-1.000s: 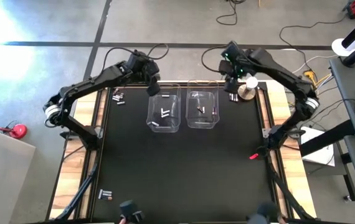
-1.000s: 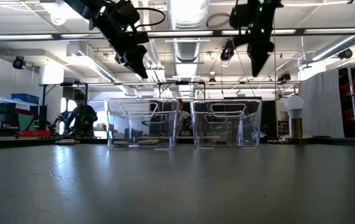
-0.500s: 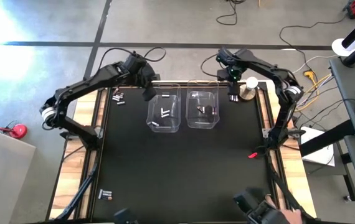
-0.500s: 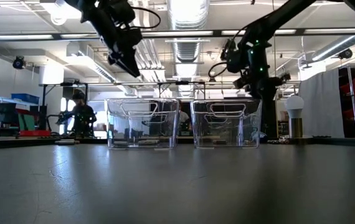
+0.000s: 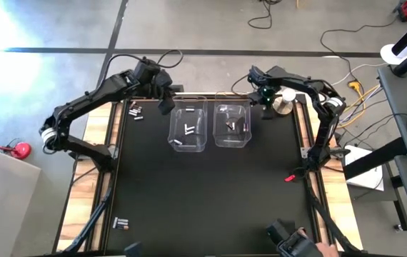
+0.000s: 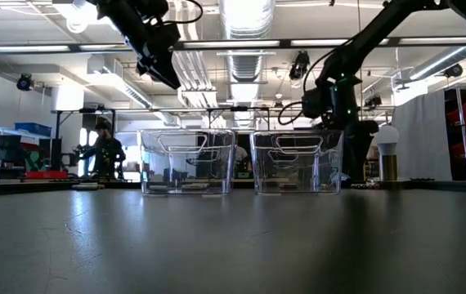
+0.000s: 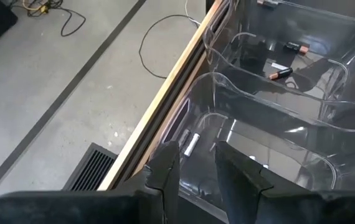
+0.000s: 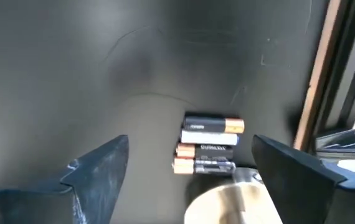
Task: Sort batteries
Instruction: Put the black battery into the right transparent bin
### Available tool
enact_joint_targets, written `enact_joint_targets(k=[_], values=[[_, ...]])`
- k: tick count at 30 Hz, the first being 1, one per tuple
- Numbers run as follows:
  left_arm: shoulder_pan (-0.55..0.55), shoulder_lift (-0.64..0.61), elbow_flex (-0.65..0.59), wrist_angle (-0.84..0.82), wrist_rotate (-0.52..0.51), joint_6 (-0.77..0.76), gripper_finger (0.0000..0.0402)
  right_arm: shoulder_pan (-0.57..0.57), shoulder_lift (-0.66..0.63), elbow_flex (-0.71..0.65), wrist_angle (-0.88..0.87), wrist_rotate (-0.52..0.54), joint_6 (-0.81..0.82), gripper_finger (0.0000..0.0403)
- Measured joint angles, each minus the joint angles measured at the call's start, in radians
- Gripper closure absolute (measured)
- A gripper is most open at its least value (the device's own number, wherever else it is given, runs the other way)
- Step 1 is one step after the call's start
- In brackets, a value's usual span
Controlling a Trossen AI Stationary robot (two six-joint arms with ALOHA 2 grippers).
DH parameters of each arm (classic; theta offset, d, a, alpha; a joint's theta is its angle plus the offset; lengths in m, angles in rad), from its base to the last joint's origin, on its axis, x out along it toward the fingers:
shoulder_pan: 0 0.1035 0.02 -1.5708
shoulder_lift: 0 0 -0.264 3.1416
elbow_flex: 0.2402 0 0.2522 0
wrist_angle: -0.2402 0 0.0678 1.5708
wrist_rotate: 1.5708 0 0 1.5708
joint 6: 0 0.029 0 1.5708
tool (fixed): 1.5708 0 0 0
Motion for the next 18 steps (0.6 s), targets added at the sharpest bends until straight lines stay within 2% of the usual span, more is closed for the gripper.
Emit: enact_joint_targets(k=[8,14,18], values=[[0.0,0.002,0.0,-0.003,0.0,-0.005,0.0319,0.001,0.0,-0.093,0.134,0.038,0.086,0.0076],[-0.002,0.002,0.0,-0.005,0.001,-0.007,0.0319,-0.027,0.005,-0.09,0.144,0.048,0.14,0.0089],[-0.002,0.002,0.0,-0.005,0.001,-0.026,0.0319,-0.025,-0.012,-0.072,0.128,0.04,0.106,0.0096]])
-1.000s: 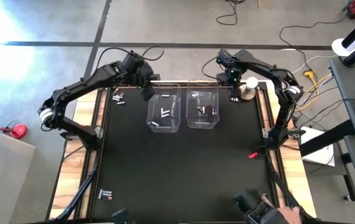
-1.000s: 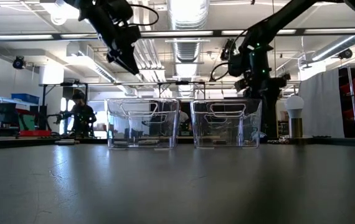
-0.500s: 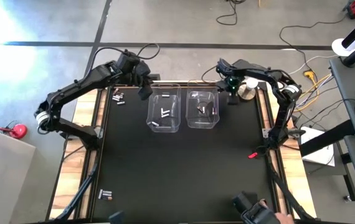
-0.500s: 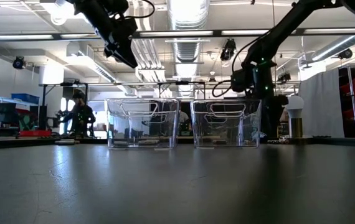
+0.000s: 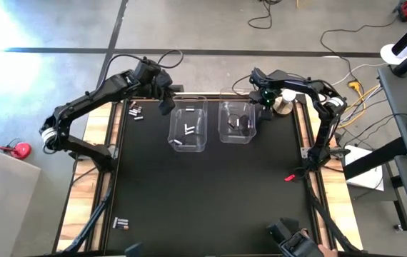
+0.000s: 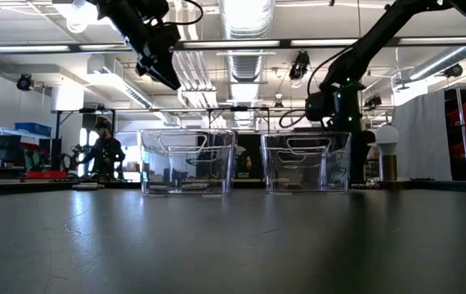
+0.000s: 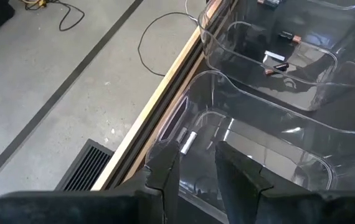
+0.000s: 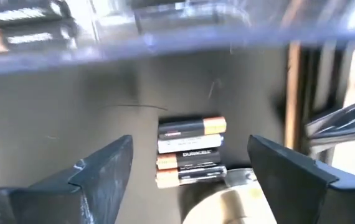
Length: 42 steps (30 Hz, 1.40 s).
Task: Sort batteries
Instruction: Put the black battery into the right transparent bin
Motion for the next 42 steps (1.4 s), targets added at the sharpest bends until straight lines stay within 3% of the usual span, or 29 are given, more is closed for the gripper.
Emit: enact_joint_targets(k=[4,15,31,38,42], values=[[0.0,0.0,0.0,0.0,0.0,0.0,0.0319,0.004,-0.02,0.037,-0.014,-0.017,-0.044,0.0099],[0.0,0.001,0.0,0.013,0.0,0.0,0.0319,0.024,-0.036,0.075,0.001,-0.185,-0.066,0.0103],[0.0,0.001,0.0,0.014,0.0,0.003,0.0319,0.137,-0.109,0.078,-0.055,-0.188,-0.102,0.0105],[0.0,0.001,0.0,0.019,0.0,0.023,0.0319,0.064,-0.136,0.079,-0.075,-0.047,-0.154,0.0108],[0.0,0.001,0.0,0.019,0.0,0.03,0.0319,0.028,-0.104,0.071,-0.111,-0.039,-0.162,0.0116]])
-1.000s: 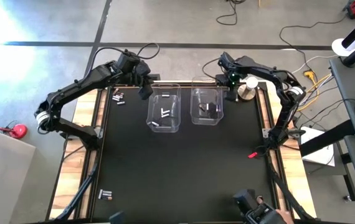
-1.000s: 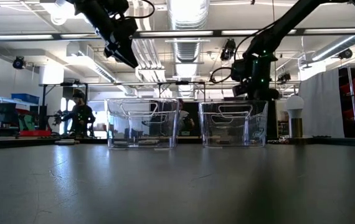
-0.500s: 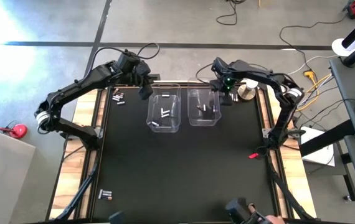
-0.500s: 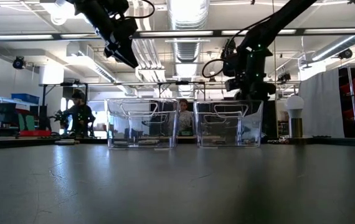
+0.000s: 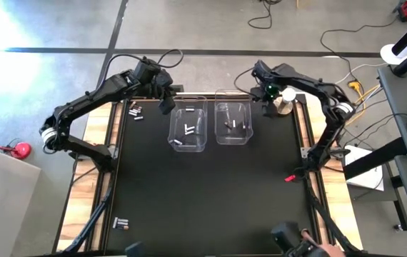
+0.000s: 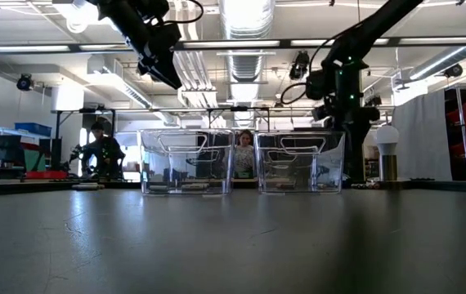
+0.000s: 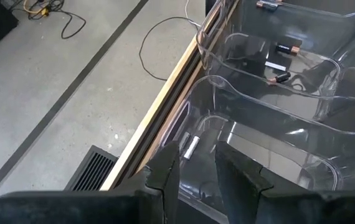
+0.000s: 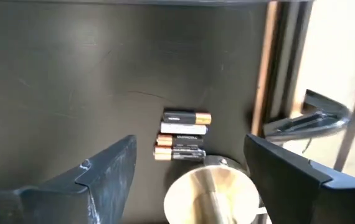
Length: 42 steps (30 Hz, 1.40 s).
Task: Sort batteries
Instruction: Put the black battery into the right transparent bin
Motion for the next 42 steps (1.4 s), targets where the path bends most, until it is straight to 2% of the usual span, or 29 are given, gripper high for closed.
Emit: enact_joint_targets(k=[7,16,23,28,30,34,38,42], values=[[0.0,0.0,0.0,0.0,0.0,-0.036,0.0319,-0.015,0.01,-0.063,0.09,-0.007,-0.002,0.0121],[0.0,0.0,0.0,0.0,0.0,-0.056,0.0319,-0.026,0.011,-0.162,0.264,-0.019,0.049,0.0099],[0.0,0.0,0.0,0.006,0.0,-0.09,0.0319,-0.037,0.011,-0.178,0.265,-0.084,0.033,0.0101],[0.0,0.0,0.0,0.029,0.0,-0.125,0.0319,-0.047,0.011,-0.189,0.305,-0.07,0.091,0.0112],[-0.001,0.0,0.0,0.03,0.0,-0.131,0.0319,-0.052,0.011,-0.19,0.311,-0.065,0.152,0.0116],[-0.003,0.0,0.0,0.029,0.0,-0.131,0.0319,-0.079,0.011,-0.179,0.285,-0.066,0.396,0.012],[-0.005,0.0,0.0,0.029,0.0,-0.124,0.0319,-0.105,0.011,-0.179,0.247,-0.057,0.531,0.0124],[-0.005,0.0,0.0,0.029,0.0,-0.115,0.0319,-0.123,0.013,-0.179,0.253,-0.058,0.777,0.0124]])
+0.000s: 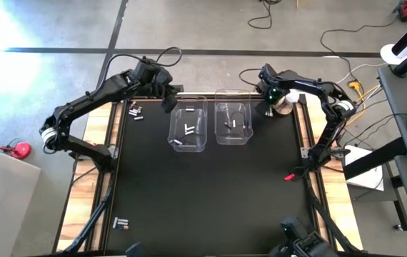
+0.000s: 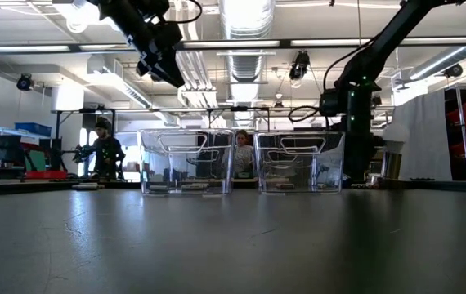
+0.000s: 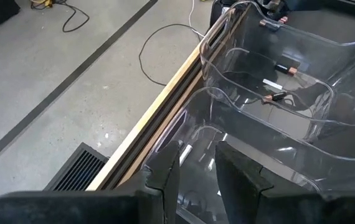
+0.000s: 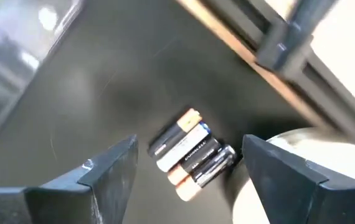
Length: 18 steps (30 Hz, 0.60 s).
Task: Sort batteries
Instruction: Put the black battery into the right transparent bin
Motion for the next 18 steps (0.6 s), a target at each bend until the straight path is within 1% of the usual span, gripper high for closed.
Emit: enact_joint_targets(k=[2,3,10,15,17,18], values=[[0.0,0.0,0.0,0.0,0.0,0.0,0.0319,-0.004,0.0,0.003,0.004,0.0,0.115,0.0124],[0.0,0.0,0.0,0.0,0.0,0.001,0.0319,-0.004,0.0,0.006,0.007,0.0,0.14,0.0124],[0.0,0.0,0.0,-0.003,0.0,0.011,0.0319,0.007,0.001,0.037,0.002,-0.004,0.09,0.0124],[0.0,0.0,0.0,-0.009,0.0,0.012,0.0319,0.006,0.001,0.109,-0.004,-0.003,0.081,0.0129],[0.0,0.0,0.0,-0.01,0.0,0.015,0.0319,0.006,0.001,0.145,-0.025,-0.003,0.104,0.0133],[0.0,0.0,0.0,-0.01,0.0,0.015,0.0319,0.006,0.001,0.164,-0.043,-0.003,0.146,0.0136]])
